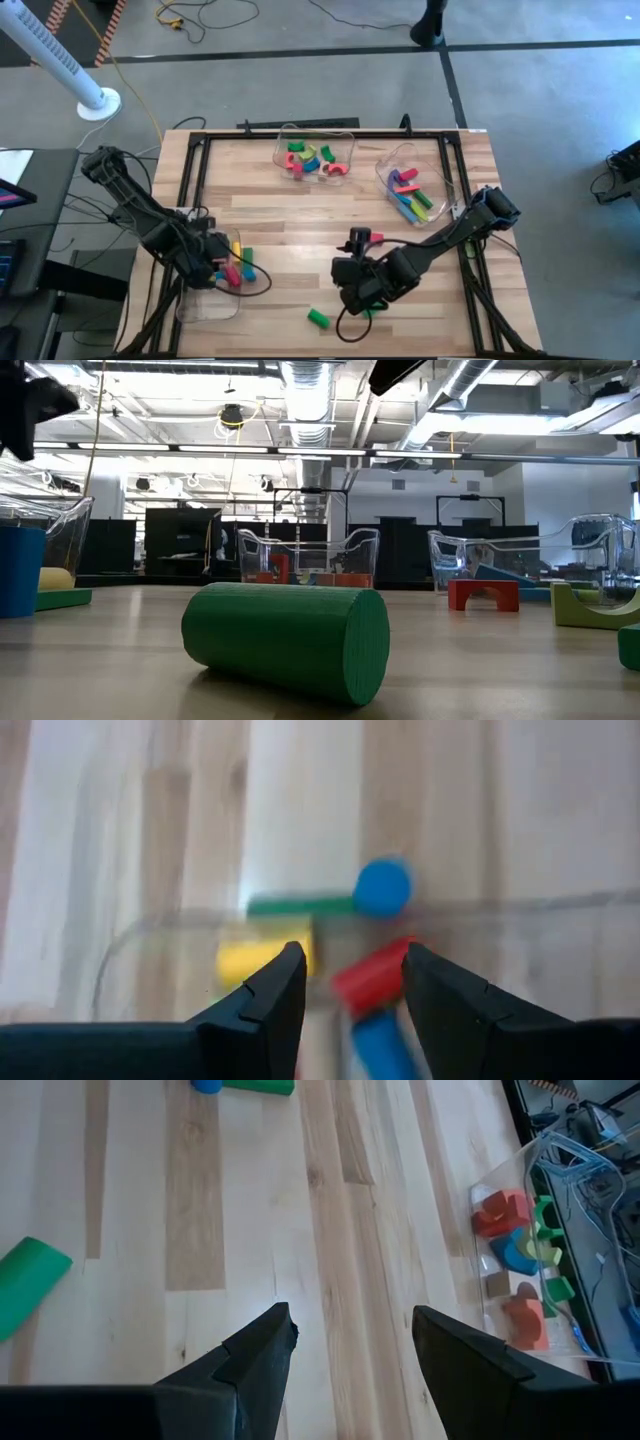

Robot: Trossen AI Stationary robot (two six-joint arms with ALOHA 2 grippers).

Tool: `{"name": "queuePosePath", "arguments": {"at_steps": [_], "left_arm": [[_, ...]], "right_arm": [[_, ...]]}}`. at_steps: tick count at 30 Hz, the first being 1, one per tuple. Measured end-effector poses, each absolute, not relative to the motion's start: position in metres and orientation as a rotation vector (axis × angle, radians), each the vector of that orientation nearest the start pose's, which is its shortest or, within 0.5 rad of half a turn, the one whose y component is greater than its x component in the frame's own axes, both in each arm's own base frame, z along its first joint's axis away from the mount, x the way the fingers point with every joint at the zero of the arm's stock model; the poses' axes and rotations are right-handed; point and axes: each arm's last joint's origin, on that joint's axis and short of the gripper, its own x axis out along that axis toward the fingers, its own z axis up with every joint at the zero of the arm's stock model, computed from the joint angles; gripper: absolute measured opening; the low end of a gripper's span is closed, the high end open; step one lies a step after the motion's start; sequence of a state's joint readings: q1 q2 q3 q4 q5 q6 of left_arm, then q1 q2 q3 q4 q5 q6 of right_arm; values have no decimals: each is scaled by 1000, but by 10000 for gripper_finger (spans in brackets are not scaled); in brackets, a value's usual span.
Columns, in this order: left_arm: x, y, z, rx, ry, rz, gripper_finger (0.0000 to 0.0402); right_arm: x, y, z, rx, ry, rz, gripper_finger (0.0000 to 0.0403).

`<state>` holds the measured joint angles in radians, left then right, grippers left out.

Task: Sort blocks by size
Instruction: Move the blue cylindrical block to the center of the table

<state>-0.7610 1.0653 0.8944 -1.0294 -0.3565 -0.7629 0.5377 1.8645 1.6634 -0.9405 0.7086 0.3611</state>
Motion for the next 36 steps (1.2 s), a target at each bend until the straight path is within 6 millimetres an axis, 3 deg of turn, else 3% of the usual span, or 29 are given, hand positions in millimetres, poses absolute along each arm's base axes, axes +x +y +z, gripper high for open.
{"name": "queuePosePath", "arguments": {"at_steps": [5, 13, 22, 29, 36], "left_arm": [[154, -116, 267, -45, 970, -14, 159], [185, -109, 251, -7, 1079, -60, 158], [220, -120, 262, 114, 1104, -120, 158], [225, -125, 253, 119, 1192, -149, 158], [227, -126, 249, 97, 1224, -159, 158]], "right_arm": [[341, 181, 285, -331, 871, -311, 239], [340, 184, 285, -330, 866, -304, 239], [341, 186, 283, -291, 885, -270, 239], [337, 190, 250, -282, 900, -256, 239], [345, 192, 217, -184, 768, -195, 239]]}}
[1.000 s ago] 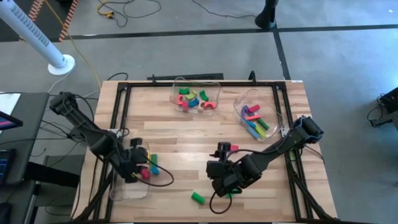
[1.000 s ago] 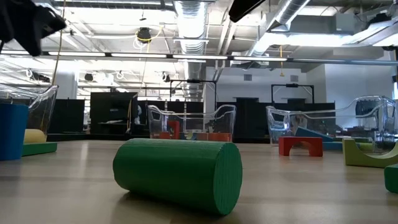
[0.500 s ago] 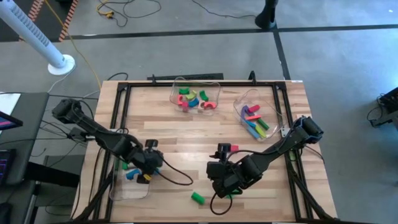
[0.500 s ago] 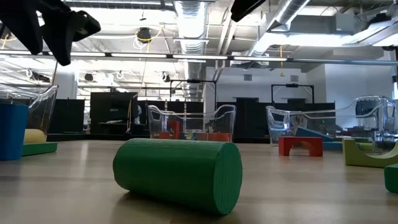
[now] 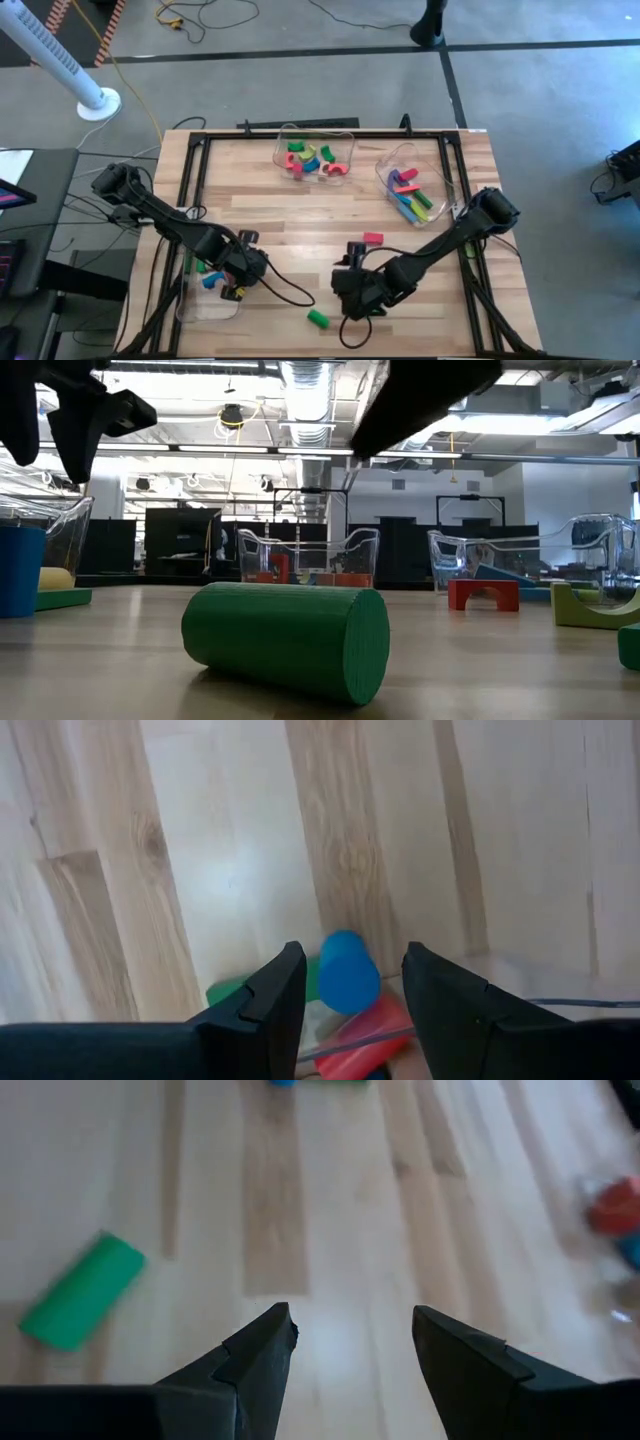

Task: Sort blocks by size
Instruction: Move the blue cylindrical block to the center of the table

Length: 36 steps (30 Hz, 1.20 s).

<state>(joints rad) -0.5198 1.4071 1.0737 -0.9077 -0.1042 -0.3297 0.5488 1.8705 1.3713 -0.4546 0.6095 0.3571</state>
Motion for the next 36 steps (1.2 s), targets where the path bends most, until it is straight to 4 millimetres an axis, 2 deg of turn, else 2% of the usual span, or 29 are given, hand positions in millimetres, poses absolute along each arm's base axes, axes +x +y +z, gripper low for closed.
{"name": "queuePosePath", "arguments": {"at_steps": [7, 15, 26, 36], "left_arm": [[225, -126, 250, 65, 1235, -151, 158], [232, -131, 233, 48, 1344, -199, 158], [260, -123, 215, -18, 1476, -166, 158], [263, -120, 212, -12, 1598, -153, 158]], "right_arm": [[353, 178, 191, -75, 652, -169, 239], [359, 159, 179, -19, 603, -185, 239], [348, 165, 171, -43, 666, -178, 239], [333, 178, 164, -53, 752, -182, 239]]}}
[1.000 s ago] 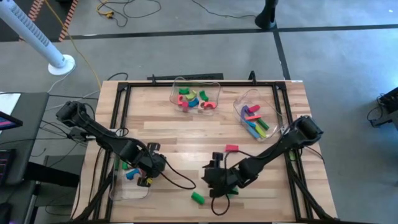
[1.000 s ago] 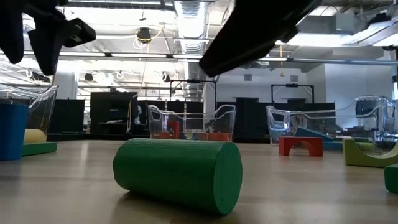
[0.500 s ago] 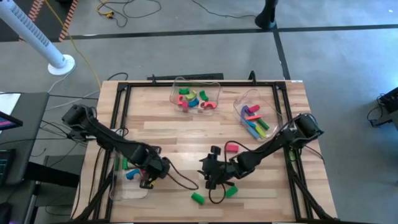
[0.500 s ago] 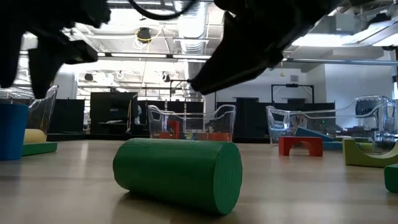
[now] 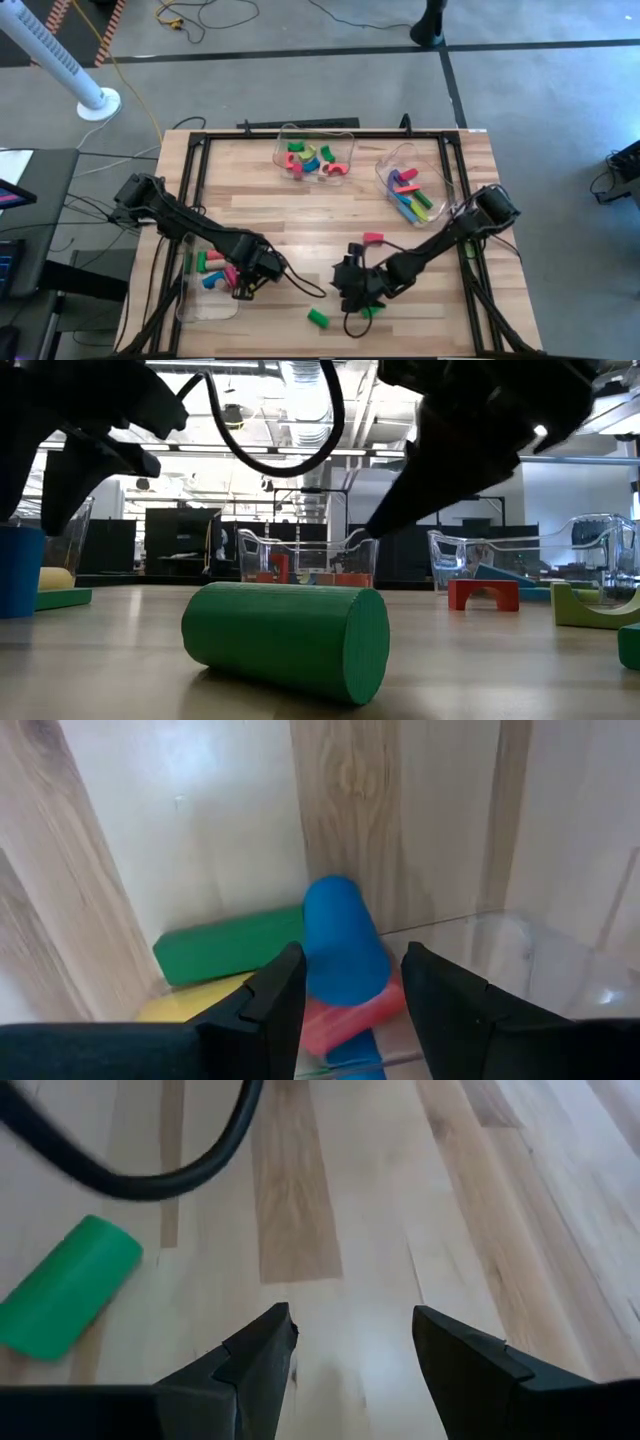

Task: Sort blocks by size
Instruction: Move the blue cylindrical block to the center of the table

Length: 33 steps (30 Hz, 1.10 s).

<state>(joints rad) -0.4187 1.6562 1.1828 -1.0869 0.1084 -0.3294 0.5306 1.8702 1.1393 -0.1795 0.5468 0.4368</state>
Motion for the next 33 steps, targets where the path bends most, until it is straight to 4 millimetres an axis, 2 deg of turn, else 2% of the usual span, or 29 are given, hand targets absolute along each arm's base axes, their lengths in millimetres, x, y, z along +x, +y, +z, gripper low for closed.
{"name": "queuePosePath", "arguments": {"at_steps": [9, 21, 29, 33], "left_arm": [[263, -121, 211, -46, 1598, -151, 158], [266, -122, 184, 2, 1702, -144, 158], [277, -113, 191, 44, 1647, -133, 127], [288, -109, 200, 91, 1565, -160, 128]], "right_arm": [[327, 182, 162, -73, 780, -178, 239], [317, 197, 161, -100, 791, -138, 239], [316, 199, 161, -101, 789, -132, 239], [316, 198, 161, -102, 789, -132, 239]]}}
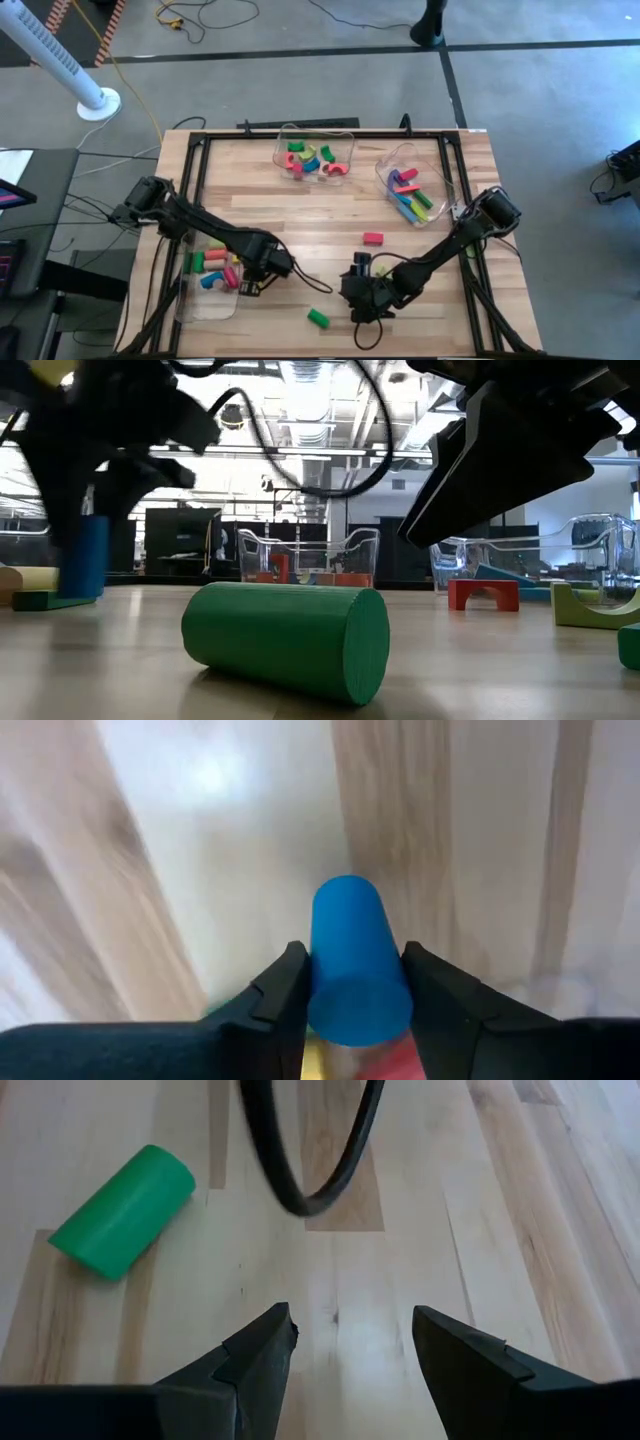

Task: Sort blocks by size
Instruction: Move the blue cylindrical block to the center of the table, then put the green rectangular block into the right transparent bin

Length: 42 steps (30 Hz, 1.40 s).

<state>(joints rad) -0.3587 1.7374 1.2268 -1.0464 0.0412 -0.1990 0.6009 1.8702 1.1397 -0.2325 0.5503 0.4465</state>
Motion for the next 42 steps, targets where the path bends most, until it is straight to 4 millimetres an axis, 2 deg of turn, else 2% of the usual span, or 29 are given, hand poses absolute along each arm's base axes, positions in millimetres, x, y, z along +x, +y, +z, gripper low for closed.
{"name": "queuePosePath", "arguments": {"at_steps": [5, 13, 24, 29, 34, 38, 42], "left_arm": [[303, -98, 205, 137, 1462, -195, 144], [318, -74, 207, 136, 1375, -184, 141], [324, -71, 208, 202, 1313, -171, 185], [319, -71, 210, 210, 1337, -120, 205], [300, -70, 218, 168, 1463, -61, 216], [284, -70, 212, 170, 1628, -14, 216], [277, -73, 201, 100, 1685, -53, 216]], "right_arm": [[316, 198, 161, -101, 788, -132, 239], [316, 199, 161, -87, 787, -138, 239], [316, 199, 161, -86, 786, -137, 239], [316, 199, 161, -86, 786, -137, 239], [316, 199, 161, -86, 787, -137, 239], [316, 199, 161, -87, 787, -138, 239], [317, 198, 161, -98, 787, -135, 239]]}}
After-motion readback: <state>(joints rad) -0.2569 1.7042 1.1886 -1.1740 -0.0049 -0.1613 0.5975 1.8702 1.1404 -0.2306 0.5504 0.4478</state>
